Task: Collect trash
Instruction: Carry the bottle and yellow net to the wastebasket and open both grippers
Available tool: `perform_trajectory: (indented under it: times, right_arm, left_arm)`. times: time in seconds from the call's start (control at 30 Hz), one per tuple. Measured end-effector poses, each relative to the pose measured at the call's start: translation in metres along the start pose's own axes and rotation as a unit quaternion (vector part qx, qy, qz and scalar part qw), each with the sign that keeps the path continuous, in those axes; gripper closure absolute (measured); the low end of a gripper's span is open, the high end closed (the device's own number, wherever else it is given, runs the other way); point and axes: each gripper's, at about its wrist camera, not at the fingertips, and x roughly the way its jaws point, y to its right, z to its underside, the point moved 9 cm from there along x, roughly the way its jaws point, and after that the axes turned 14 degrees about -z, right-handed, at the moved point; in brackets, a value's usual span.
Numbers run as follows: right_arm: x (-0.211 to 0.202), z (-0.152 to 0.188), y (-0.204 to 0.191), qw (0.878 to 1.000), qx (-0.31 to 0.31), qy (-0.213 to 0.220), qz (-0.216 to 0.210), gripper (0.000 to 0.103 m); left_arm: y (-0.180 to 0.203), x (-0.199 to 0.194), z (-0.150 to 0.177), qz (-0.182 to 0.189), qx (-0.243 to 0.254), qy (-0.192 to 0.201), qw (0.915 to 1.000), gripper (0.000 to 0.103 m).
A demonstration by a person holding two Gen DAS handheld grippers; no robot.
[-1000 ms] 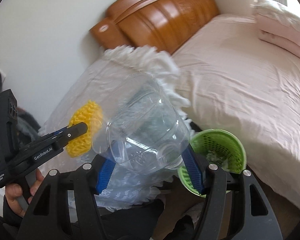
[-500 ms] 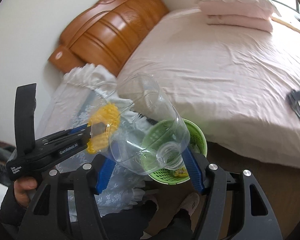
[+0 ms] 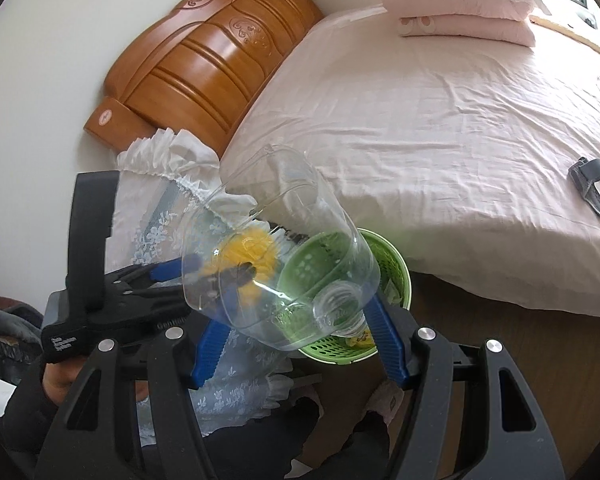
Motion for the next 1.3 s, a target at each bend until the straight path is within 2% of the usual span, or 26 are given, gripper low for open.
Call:
perform_trajectory:
  times: [0.03,0.2,0.43,0.63,0.67,0.7,0.77,0.9,1.3]
  right_arm:
    - [0.001,-0.001,0.000,1.000,0.000,0.000,0.000,0.038]
    - [0.006,-0.004,0.001,1.000,0.000,-0.003,-0.002,0.038]
    - [0.026,-0.005,-0.004,1.000,-0.004,-0.019,-0.005,0.038]
    - [0.079,-0.004,-0.011,0.998,-0.022,-0.065,-0.001,0.038]
    - [0.088,-0.002,-0.011,0.997,-0.021,-0.074,0.000,0.034]
    - [0.101,0.001,-0.010,0.996,-0.015,-0.088,0.005,0.019]
    - [0.115,0.005,-0.005,0.995,-0.006,-0.101,0.027,0.005]
    - [0.134,0.021,-0.002,0.990,0.025,-0.137,0.035,0.004]
    - [0.137,0.036,-0.011,0.986,0.040,-0.150,0.060,0.003]
  left_arm:
    - [-0.001,0.000,0.000,-0.002,-0.003,0.002,1.0000,0.008]
    - [-0.011,-0.010,0.002,0.001,-0.011,0.005,0.9999,0.008]
    - [-0.047,-0.046,0.005,-0.063,-0.012,0.061,0.9961,0.008]
    - [-0.093,-0.070,0.013,-0.089,-0.053,0.079,0.9914,0.008]
    - [-0.102,-0.072,0.016,-0.094,-0.062,0.079,0.9905,0.008]
    - [-0.109,-0.073,0.018,-0.099,-0.069,0.078,0.9897,0.008]
    - [-0.124,-0.073,0.024,-0.107,-0.084,0.071,0.9882,0.008]
    - [-0.146,-0.072,0.035,-0.115,-0.106,0.059,0.9859,0.008]
    - [-0.176,-0.076,0.051,-0.122,-0.132,0.053,0.9823,0.008]
